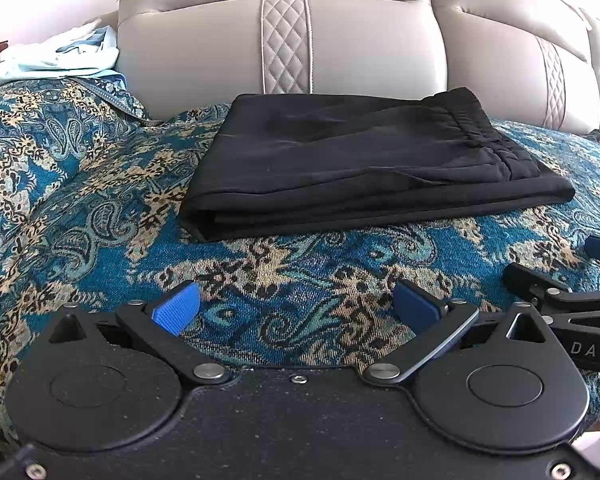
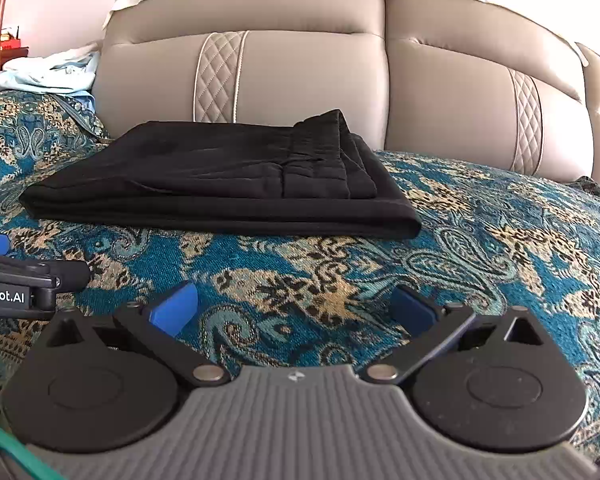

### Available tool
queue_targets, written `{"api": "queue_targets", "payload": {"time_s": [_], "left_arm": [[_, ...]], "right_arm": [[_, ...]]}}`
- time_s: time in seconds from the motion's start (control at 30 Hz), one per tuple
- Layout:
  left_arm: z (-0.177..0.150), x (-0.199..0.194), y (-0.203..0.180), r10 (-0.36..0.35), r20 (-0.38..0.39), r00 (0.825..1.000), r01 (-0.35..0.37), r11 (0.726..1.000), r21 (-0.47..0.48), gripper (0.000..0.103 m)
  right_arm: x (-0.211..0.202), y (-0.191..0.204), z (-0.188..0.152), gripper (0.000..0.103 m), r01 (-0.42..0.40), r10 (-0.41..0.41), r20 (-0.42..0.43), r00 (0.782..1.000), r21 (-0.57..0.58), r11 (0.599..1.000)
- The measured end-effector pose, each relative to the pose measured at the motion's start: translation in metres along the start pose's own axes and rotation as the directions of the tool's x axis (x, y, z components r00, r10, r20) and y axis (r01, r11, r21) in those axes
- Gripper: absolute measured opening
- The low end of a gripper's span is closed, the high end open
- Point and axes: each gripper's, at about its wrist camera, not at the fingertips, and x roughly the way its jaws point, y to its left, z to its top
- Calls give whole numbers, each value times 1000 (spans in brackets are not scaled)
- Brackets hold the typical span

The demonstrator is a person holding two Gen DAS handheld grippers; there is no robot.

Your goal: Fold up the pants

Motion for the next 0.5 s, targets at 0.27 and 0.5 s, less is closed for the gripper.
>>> {"api": "queue_targets", "payload": {"time_s": [0.27,0.5], "left_arm": [[3,4,2,-7,-11,1000,7,1000,-2,103],[7,7,0,6,-28,1000,-7,1000,-15,103]], "right_arm": [[1,1,-2,103,2,-2,4,1000,3,1000],[1,2,-2,103,2,-2,3,1000,3,1000]]}}
